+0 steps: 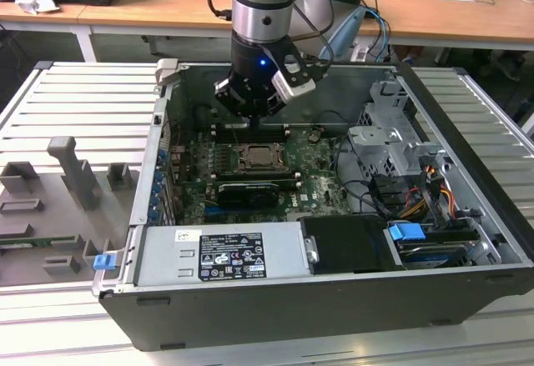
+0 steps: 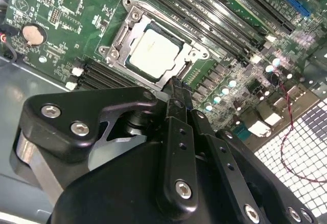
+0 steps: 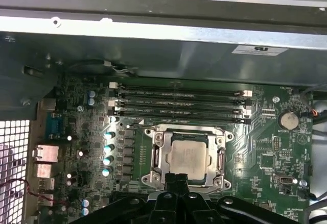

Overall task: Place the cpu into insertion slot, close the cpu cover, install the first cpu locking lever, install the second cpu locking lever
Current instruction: 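Install the first cpu locking lever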

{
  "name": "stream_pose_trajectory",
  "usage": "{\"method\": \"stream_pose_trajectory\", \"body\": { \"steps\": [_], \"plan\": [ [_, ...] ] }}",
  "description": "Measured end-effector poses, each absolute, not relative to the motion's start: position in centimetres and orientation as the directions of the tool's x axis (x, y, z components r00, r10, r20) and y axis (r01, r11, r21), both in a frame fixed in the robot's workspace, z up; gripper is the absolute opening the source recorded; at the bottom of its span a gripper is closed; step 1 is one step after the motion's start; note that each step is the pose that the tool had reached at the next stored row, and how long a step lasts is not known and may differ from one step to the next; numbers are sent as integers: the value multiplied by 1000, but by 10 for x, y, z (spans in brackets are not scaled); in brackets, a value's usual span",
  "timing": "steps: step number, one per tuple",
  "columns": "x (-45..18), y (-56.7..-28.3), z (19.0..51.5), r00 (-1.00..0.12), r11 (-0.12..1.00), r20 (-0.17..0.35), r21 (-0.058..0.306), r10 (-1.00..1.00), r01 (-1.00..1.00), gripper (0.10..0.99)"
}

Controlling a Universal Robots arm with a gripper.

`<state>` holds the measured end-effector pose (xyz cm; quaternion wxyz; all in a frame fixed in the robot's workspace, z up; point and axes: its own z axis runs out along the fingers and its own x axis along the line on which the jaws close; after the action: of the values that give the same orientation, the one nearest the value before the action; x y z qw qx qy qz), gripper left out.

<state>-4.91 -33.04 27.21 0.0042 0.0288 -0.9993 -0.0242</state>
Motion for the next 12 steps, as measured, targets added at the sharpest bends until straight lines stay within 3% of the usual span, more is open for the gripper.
{"method": "stream_pose_trajectory", "body": {
  "steps": [12],
  "plan": [
    [-73,-331,270,-997,996,2,48,-71,-71,106]
  ]
}}
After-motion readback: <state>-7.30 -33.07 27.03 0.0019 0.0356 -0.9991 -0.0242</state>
